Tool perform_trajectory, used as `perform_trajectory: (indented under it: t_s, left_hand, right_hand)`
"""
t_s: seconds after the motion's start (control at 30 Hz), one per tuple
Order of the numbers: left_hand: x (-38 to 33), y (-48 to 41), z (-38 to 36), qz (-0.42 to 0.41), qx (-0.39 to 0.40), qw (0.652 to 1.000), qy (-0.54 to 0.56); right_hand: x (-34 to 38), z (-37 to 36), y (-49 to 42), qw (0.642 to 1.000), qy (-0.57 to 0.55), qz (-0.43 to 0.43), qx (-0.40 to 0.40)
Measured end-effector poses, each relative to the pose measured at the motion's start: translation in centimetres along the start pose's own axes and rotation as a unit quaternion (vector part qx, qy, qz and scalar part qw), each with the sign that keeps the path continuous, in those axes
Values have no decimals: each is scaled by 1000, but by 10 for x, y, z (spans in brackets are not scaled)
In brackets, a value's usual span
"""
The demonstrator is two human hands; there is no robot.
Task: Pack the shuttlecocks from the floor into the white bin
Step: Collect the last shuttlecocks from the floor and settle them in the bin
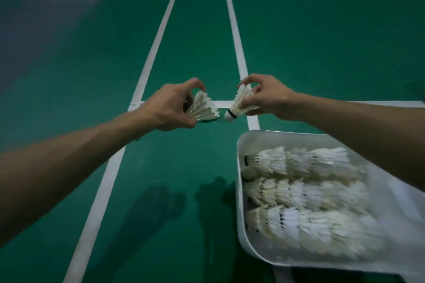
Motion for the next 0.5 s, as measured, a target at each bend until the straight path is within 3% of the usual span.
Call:
perform_trajectory:
  t_s: [0.27, 0.5]
  left_hand:
    - [-145, 29, -13, -98, 42, 992, -69]
    - [-170, 33, -80, -88, 136, 967, -195]
  right_hand:
    - [-32, 78, 136, 994, 58, -4, -90]
    - [-77, 83, 182, 985, 121, -32, -117]
Point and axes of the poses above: each hand's wrist, its own y-axis away from the middle knuckle, its own z-axis out of the back of the hand, x = y × z, the point moved 10 cm from there along -y, towards the middle knuckle, and after that the axes turned 9 degrees about x, right-handed, at the moved point
